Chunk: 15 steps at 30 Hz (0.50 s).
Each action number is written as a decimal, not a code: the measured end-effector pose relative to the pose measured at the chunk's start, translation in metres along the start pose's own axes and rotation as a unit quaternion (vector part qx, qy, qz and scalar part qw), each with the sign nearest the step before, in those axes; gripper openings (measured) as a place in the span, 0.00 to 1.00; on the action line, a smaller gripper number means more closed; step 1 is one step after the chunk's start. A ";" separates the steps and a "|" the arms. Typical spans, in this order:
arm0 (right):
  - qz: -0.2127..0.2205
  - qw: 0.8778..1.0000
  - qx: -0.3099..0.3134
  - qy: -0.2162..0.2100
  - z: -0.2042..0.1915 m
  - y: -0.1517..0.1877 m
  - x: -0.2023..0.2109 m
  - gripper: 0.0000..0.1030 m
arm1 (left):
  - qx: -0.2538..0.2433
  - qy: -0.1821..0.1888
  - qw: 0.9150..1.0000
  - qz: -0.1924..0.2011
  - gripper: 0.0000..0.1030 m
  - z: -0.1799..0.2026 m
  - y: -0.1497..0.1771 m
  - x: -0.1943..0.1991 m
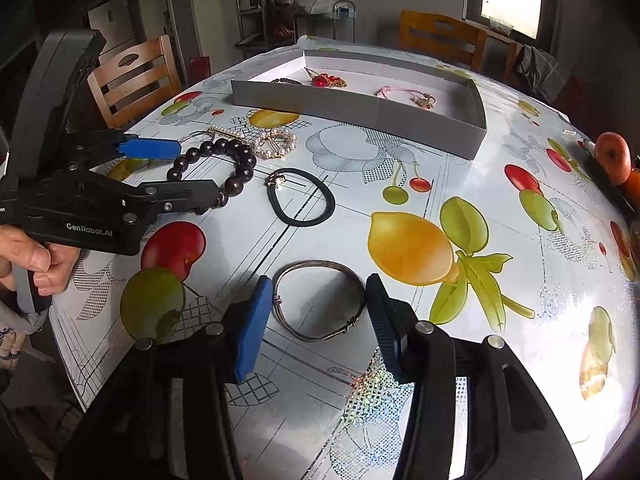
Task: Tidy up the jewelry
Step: 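Lower the left tool onto the large black bead bracelet and close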
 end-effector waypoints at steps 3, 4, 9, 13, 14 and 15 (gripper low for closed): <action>0.003 1.000 -0.002 -0.006 0.000 0.000 0.001 0.47 | 0.011 0.002 1.000 0.006 0.85 -0.005 -0.006 0.003; 0.004 1.000 -0.004 -0.007 0.000 0.000 0.001 0.47 | 0.017 0.003 1.000 0.009 0.85 -0.008 -0.009 0.004; 0.007 1.000 -0.007 -0.012 0.000 -0.001 0.002 0.47 | 0.022 -0.011 1.000 0.004 0.80 -0.019 -0.013 -0.004; 0.011 1.000 -0.009 -0.015 0.000 -0.001 0.003 0.47 | 0.017 -0.013 1.000 -0.021 0.60 -0.018 -0.005 -0.019; 0.012 1.000 -0.009 -0.016 0.000 -0.001 0.003 0.47 | 0.015 -0.021 0.999 -0.019 0.57 -0.018 -0.005 -0.019; 0.013 1.000 -0.010 -0.016 0.000 -0.001 0.004 0.47 | 0.014 -0.023 0.999 -0.018 0.53 -0.018 -0.005 -0.019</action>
Point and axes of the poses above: each gripper's, at about its wrist camera, not at the fingertips, and x roughly against the way its jaws point, z to its right, y to its underside, the point moved 9 cm from there along -x, roughly the way its jaws point, and after that the axes turned 14 degrees about -y, right-handed, at the moved point
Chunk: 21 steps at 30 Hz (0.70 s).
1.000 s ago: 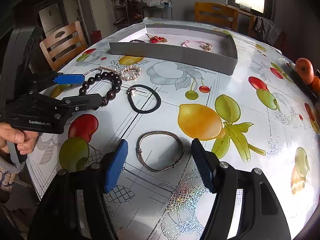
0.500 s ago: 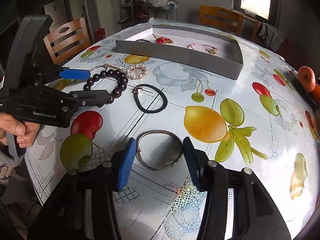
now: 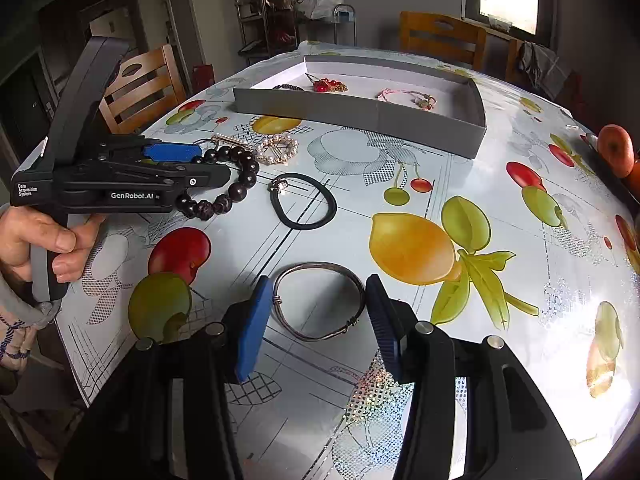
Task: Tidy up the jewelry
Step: 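Lower the left tool onto the large black bead bracelet and close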
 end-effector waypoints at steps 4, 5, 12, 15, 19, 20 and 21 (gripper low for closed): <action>0.003 1.000 -0.002 -0.001 0.000 -0.001 0.001 0.47 | 0.004 -0.009 1.000 0.000 0.34 -0.005 0.002 0.002; 0.004 1.000 -0.002 -0.001 0.000 -0.001 0.001 0.47 | 0.006 -0.006 1.000 -0.001 0.32 -0.006 0.003 0.003; 0.004 1.000 -0.001 -0.001 0.001 -0.001 0.001 0.47 | 0.016 -0.003 1.000 -0.007 0.32 -0.016 0.011 0.008; 0.004 1.000 -0.002 -0.001 0.001 -0.001 0.001 0.47 | 0.017 0.001 1.000 -0.003 0.32 -0.016 0.011 0.012; 0.003 1.000 -0.002 -0.002 0.000 -0.001 0.000 0.47 | 0.020 -0.004 1.000 0.010 0.33 -0.017 0.009 0.023; 0.003 1.000 -0.002 -0.003 0.000 -0.001 0.000 0.47 | 0.013 -0.003 1.000 0.008 0.33 -0.014 0.011 0.024; 0.002 1.000 -0.002 -0.003 0.000 0.000 0.000 0.47 | 0.006 0.000 1.000 0.002 0.33 -0.010 0.013 0.023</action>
Point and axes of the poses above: each gripper's, at about its wrist camera, not at the fingertips, and x roughly against the way its jaws point, z to its right, y to its underside, the point moved 9 cm from there along -x, roughly the way its jaws point, and after that the axes turned 14 degrees about -y, right-handed, at the moved point
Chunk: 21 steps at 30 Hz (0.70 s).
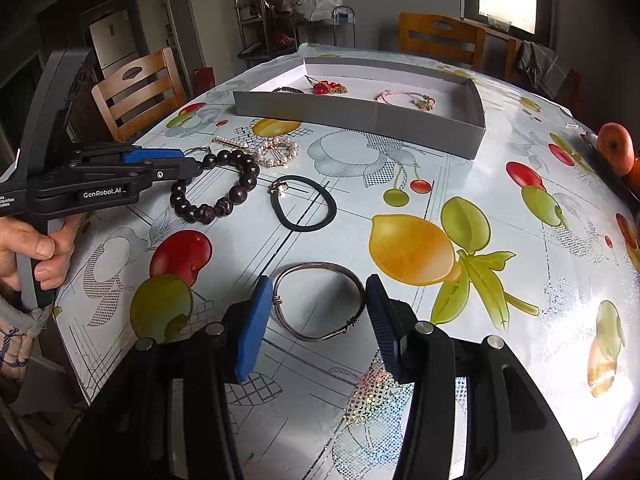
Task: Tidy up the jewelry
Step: 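Lower the left tool onto the large black bead bracelet and close, then carry the bead bracelet into the box with the left tool while the right carries the silver bangle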
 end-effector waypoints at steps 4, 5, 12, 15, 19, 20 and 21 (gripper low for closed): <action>0.002 1.000 -0.001 -0.002 0.000 0.000 0.000 0.47 | -0.006 0.005 1.000 -0.018 0.33 0.007 0.009 -0.003; 0.002 1.000 -0.002 -0.003 0.000 0.000 0.001 0.47 | -0.002 0.005 1.000 -0.020 0.33 0.007 0.009 -0.003; 0.005 1.000 -0.003 -0.006 0.000 -0.001 0.001 0.47 | -0.021 -0.007 1.000 -0.011 0.32 0.012 0.000 -0.013; 0.009 1.000 -0.004 -0.004 0.001 -0.002 0.003 0.47 | -0.029 -0.013 0.999 -0.005 0.16 0.016 -0.006 -0.015; 0.020 1.000 -0.010 -0.005 0.002 -0.003 0.006 0.47 | -0.017 -0.002 1.000 0.005 0.15 0.021 -0.007 -0.011; 0.021 1.000 -0.011 -0.005 0.003 -0.003 0.007 0.47 | -0.014 0.002 1.000 0.010 0.15 0.021 -0.009 -0.008; 0.021 1.000 -0.012 -0.005 0.003 -0.003 0.008 0.47 | -0.014 0.006 1.000 0.016 0.15 0.022 -0.010 -0.004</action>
Point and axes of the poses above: each gripper's, at about its wrist camera, not at the fingertips, and x roughly against the way its jaws point, z to its right, y to its underside, the point moved 9 cm from there along -x, roughly the way its jaws point, and after that the axes turned 14 degrees about -y, right-handed, at the moved point
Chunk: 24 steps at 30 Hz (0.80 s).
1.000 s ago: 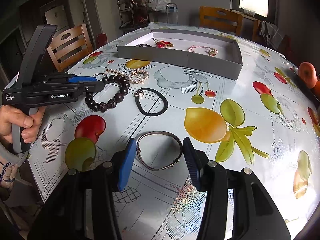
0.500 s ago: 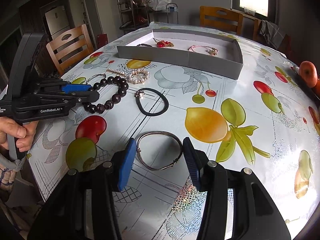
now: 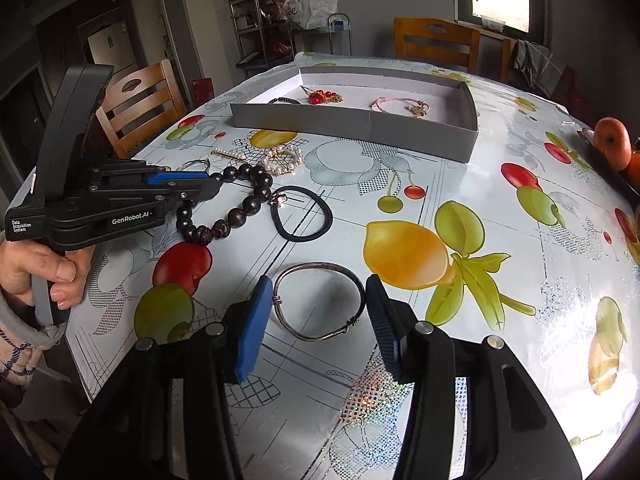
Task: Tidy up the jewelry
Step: 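Carry the bead bracelet into the box with the left tool while the right carries the silver bangle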
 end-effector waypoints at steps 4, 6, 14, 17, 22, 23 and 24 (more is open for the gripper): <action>0.000 1.000 0.006 0.005 -0.002 -0.002 0.001 0.47 | 0.003 0.011 1.000 0.024 0.15 0.003 -0.011 0.021; 0.002 1.000 0.007 0.004 -0.004 -0.004 0.004 0.47 | 0.007 0.017 0.999 0.039 0.15 0.003 -0.018 0.033; 0.028 0.999 0.019 0.018 -0.008 -0.030 0.024 0.47 | 0.002 0.020 0.997 0.080 0.15 0.004 -0.050 0.059; 0.042 0.999 0.022 0.023 -0.006 -0.045 0.030 0.47 | 0.004 0.019 0.996 0.087 0.15 0.002 -0.059 0.061; 0.060 0.997 0.031 0.025 -0.007 -0.072 0.036 0.47 | 0.005 0.015 0.995 0.097 0.15 -0.001 -0.072 0.062; 0.062 0.997 0.034 0.025 -0.007 -0.078 0.036 0.47 | 0.005 0.015 0.995 0.098 0.15 -0.002 -0.074 0.062; 0.064 0.997 0.036 0.025 -0.007 -0.083 0.037 0.47 | 0.005 0.014 0.995 0.100 0.15 -0.002 -0.076 0.062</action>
Point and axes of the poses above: each gripper's, at about its wrist camera, not at the fingertips, and x roughly against the way its jaws point, z to its right, y to its underside, the point moved 9 cm from there along -x, roughly the way its jaws point, and after that the axes turned 14 degrees about -y, right-handed, at the moved point
